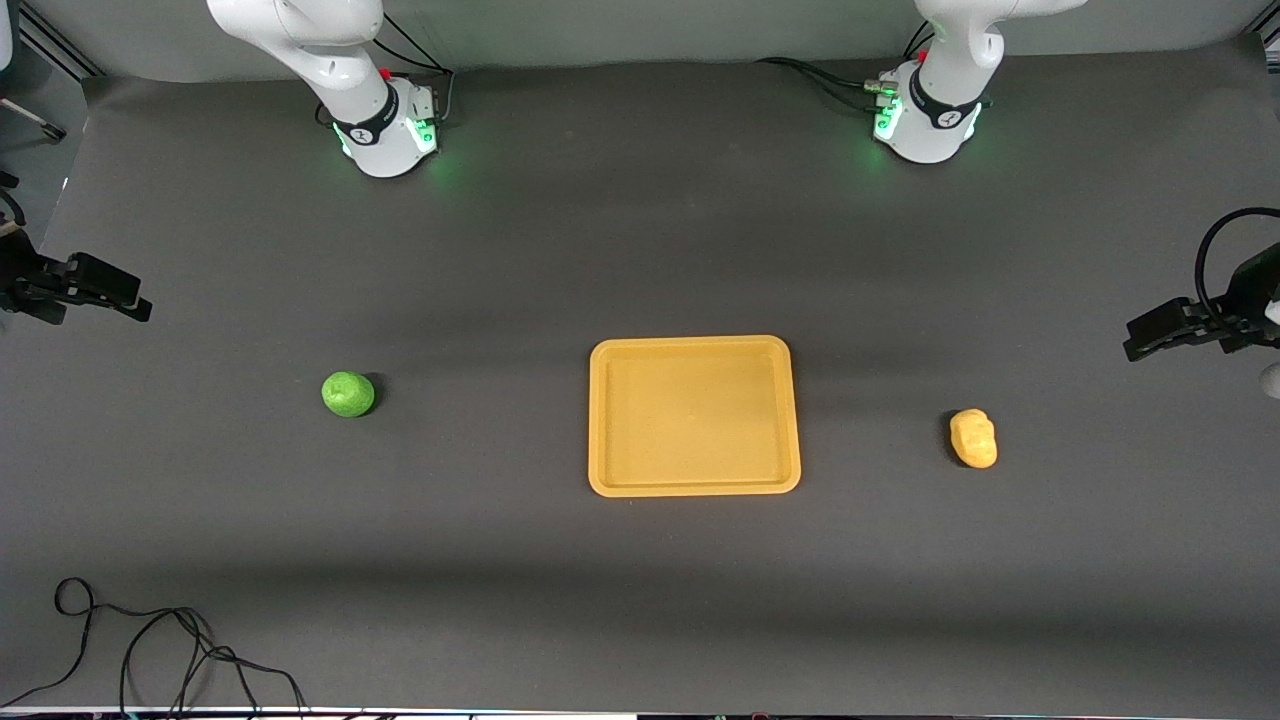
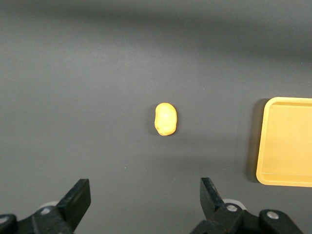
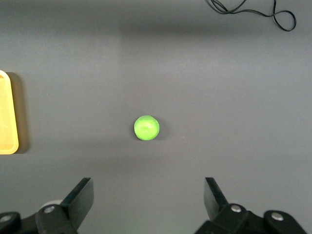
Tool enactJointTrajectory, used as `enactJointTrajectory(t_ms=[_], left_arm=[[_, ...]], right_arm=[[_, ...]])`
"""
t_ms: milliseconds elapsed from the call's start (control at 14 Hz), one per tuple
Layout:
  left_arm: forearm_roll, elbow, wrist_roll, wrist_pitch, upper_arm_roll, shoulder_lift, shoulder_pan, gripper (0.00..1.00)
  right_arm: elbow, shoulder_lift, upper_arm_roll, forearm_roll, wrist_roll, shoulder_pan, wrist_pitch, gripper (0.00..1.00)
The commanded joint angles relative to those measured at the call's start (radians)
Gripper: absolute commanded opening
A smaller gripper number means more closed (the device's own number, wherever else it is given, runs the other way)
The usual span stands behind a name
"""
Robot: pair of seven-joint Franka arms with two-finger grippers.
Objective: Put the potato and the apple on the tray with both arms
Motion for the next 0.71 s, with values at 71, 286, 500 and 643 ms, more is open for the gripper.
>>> enactJointTrajectory(t_ms=[71, 286, 500, 643], left_arm=[[0.001, 0.027, -0.003, -0.075, 0.002, 0.000, 0.004, 1.00], [0.010, 0.027, -0.008, -0.087, 0.002, -0.003, 0.004, 1.00], [0.014, 0.015, -0.002, -0.074, 0.003, -0.003, 0.016, 1.00], [0.004, 0.014, 0.000, -0.055, 0.002, -0.003, 0.033, 1.00]], right_arm=[[0.013, 0.003, 0.002, 0.006, 0.014, 0.002, -0.012, 1.00], [0.012, 0.001, 0.002, 0.003, 0.018, 0.002, -0.012, 1.00], [-0.002, -0.009, 0.002, 0.006, 0.019, 0.005, -0.049, 1.00], [0.000, -0.011, 0.002, 0.006, 0.021, 0.008, -0.052, 1.00]])
